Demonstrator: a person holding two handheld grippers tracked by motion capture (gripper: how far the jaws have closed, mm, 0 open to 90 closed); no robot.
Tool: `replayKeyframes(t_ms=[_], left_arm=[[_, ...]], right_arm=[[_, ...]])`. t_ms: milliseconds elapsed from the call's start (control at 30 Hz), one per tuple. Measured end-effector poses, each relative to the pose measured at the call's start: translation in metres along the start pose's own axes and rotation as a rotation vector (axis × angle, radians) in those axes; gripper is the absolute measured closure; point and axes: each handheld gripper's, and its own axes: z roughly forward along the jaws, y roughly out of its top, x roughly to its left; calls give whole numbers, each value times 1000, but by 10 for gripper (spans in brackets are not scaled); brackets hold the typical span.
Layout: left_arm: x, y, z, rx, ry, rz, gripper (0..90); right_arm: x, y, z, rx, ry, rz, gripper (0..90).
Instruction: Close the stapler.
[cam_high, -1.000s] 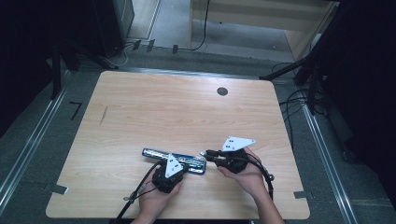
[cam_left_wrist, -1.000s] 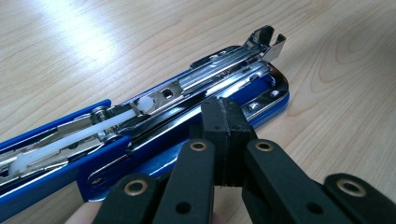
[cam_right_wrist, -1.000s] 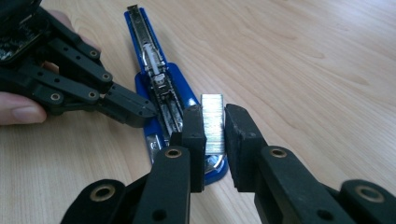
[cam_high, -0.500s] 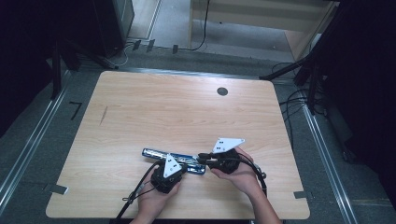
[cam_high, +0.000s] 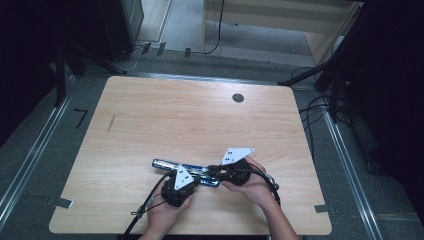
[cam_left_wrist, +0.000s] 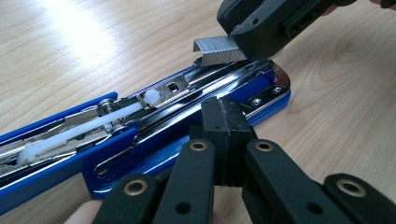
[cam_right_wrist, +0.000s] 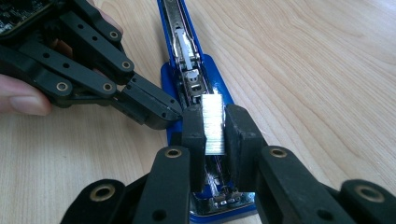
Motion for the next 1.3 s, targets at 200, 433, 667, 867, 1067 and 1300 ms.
replayKeyframes(t_ms=[200, 433, 667, 867, 1067, 1300], left_arm=[[0, 0, 0, 0, 0, 0, 900], [0, 0, 0, 0, 0, -1, 900], [0, 0, 0, 1, -1, -2, 900], [0, 0, 0, 1, -1, -2, 900], [0, 0, 0, 1, 0, -2, 900], [0, 0, 0, 1, -1, -2, 900]], right_arm=[[-2, -1, 1, 4, 0, -2, 801], [-3, -1, 0, 4, 7, -4, 801], [-3, -1, -1, -4, 16, -3, 801], [-4, -2, 0, 3, 19, -2, 801], [-4, -2, 1, 0, 29, -4, 801], [-5, -2, 0, 1, 33, 7, 800]])
